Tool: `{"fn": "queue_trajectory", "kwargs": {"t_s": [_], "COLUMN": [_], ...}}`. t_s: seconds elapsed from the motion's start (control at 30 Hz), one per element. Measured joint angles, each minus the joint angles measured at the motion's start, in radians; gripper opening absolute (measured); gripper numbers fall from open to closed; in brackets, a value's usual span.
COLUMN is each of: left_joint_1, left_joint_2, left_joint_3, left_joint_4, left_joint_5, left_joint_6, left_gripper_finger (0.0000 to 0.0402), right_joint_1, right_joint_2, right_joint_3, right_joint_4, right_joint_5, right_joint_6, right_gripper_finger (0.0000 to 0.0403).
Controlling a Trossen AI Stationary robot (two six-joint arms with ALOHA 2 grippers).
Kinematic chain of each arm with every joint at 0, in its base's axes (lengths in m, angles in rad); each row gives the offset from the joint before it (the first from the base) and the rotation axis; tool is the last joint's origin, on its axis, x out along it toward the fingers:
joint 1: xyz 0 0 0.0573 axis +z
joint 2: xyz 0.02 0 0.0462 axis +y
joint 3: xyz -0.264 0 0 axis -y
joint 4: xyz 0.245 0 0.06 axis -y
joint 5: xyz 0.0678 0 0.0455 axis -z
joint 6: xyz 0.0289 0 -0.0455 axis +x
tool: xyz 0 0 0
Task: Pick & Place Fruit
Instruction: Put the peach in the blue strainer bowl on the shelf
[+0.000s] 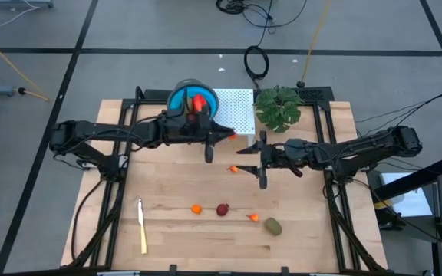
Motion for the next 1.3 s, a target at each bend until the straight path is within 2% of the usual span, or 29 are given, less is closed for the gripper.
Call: {"fn": "queue_trajectory", "kwargs": {"t_s": [0.27,0.43,0.67,0.9,1.13,1.3], "left_joint_1": [0.092,0.152,0.236,0.316,0.361,0.391], "left_joint_2": [-0.08,-0.129,-0.166,-0.168,-0.168,-0.168], "left_joint_3": [0.0,0.0,0.0,0.0,0.0,0.0], "left_joint_4": [-0.227,-0.349,-0.506,-0.672,-0.766,-0.774], "left_joint_5": [-0.192,-0.238,-0.299,-0.305,-0.291,-0.231], "left_joint_6": [0.004,0.002,-0.009,-0.063,-0.112,-0.127], "left_gripper_finger": [0.0005,0.0015,0.0004,0.0018,0.0005,0.0018], "right_joint_1": [0.0,0.0,0.0,0.0,-0.013,-0.034], "right_joint_2": [0.0,0.0,0.0,0.0,-0.055,-0.138], "right_joint_3": [0.0,0.0,0.0,0.0,0.0,0.0], "right_joint_4": [-0.06,-0.068,-0.069,-0.072,-0.14,-0.276], "right_joint_5": [0.0,-0.003,-0.005,-0.008,-0.113,-0.188], "right_joint_6": [0.013,0.007,-0.022,-0.06,-0.087,-0.076], "right_gripper_finger": [0.0168,0.0122,0.0058,0.0004,0.0001,0.0001]}}
